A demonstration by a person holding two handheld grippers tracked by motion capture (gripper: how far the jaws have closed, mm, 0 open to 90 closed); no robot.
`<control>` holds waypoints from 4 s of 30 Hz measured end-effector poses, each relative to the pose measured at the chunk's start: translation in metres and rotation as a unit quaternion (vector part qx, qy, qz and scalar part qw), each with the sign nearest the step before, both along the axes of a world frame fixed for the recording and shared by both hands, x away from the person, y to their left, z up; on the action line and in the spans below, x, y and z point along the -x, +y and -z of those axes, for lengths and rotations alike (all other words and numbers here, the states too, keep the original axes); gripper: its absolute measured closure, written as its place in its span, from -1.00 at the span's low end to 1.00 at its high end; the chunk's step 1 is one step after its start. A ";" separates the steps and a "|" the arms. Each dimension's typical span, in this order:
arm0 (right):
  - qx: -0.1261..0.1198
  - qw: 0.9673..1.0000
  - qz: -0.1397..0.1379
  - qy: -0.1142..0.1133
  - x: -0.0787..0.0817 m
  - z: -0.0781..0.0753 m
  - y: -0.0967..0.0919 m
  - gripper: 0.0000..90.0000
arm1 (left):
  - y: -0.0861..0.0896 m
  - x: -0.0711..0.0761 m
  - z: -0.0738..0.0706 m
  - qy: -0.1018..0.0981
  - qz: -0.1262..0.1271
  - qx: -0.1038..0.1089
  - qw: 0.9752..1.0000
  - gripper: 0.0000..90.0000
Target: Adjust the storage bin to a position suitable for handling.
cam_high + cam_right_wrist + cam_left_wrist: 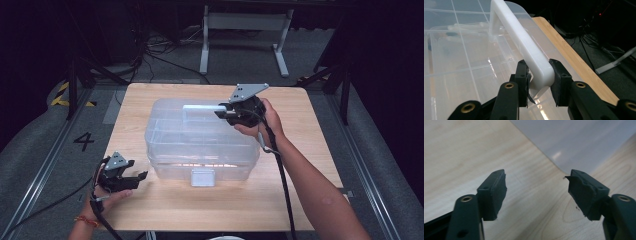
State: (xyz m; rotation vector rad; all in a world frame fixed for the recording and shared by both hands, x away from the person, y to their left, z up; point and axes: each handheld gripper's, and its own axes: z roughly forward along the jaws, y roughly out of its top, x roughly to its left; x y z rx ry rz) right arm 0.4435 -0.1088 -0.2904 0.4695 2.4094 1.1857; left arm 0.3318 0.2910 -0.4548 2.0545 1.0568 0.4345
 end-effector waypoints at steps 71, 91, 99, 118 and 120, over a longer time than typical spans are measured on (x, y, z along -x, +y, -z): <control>-0.062 0.990 0.097 -0.075 0.050 -0.011 -0.117 -0.08 | -0.043 0.017 -0.060 -0.099 0.056 0.019 0.993 1.00; -0.043 0.995 0.088 -0.022 0.066 0.069 -0.143 -0.15 | -0.043 0.018 -0.068 -0.112 0.052 0.021 0.992 1.00; -0.026 0.997 0.077 0.003 0.067 0.100 -0.135 -0.19 | -0.044 0.019 -0.067 -0.112 0.051 0.022 0.992 1.00; -0.076 0.992 0.099 -0.036 0.068 0.107 -0.125 -0.20 | -0.043 0.018 -0.062 -0.118 0.050 0.015 0.992 0.94; -0.080 0.991 0.100 -0.040 0.068 0.107 -0.125 -0.20 | -0.044 0.018 -0.059 -0.117 0.050 0.003 0.992 0.92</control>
